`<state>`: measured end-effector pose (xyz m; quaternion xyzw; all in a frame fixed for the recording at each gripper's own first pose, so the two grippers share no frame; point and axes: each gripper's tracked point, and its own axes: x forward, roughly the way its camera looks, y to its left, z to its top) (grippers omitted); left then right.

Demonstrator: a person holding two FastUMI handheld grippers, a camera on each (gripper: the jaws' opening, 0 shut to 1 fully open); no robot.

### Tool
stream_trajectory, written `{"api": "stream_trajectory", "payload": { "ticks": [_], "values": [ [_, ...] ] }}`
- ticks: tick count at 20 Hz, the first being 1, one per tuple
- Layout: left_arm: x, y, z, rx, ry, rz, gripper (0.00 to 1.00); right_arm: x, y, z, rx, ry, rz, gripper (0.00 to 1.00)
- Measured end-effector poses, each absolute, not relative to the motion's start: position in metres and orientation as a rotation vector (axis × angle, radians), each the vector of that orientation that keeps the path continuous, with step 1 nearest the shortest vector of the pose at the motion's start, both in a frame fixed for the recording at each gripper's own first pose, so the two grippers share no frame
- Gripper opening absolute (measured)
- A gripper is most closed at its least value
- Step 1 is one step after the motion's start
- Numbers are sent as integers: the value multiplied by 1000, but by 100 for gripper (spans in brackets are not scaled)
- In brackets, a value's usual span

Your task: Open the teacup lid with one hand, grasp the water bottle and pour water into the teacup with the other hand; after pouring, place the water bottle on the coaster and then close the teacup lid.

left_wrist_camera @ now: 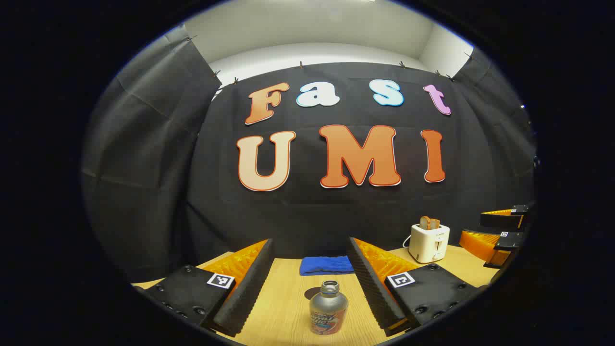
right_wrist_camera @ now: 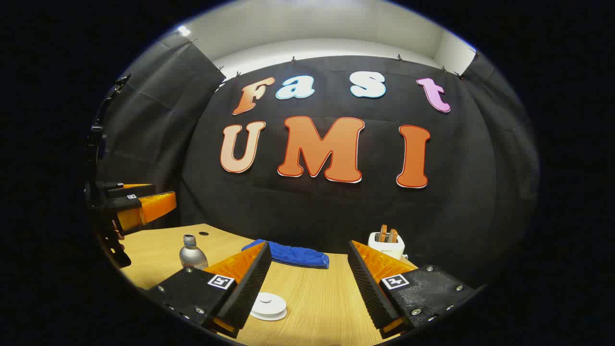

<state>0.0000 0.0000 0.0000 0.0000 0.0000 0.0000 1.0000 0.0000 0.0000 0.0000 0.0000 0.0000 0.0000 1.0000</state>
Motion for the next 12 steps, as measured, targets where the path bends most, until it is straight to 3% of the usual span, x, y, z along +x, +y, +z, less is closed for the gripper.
{"api": "stream_trajectory", "payload": {
  "ticks": [5,6,7,12],
  "values": [
    [0,-6,-6,-13,6,-6,99,3,0,-1,27,-1,8,95],
    [0,-5,-7,2,9,2,95,5,1,-1,33,0,12,95],
    [0,-5,-9,14,7,6,100,7,0,-4,40,2,12,96],
    [5,-4,-3,3,0,14,100,11,1,-14,80,28,35,95]
  ]
}}
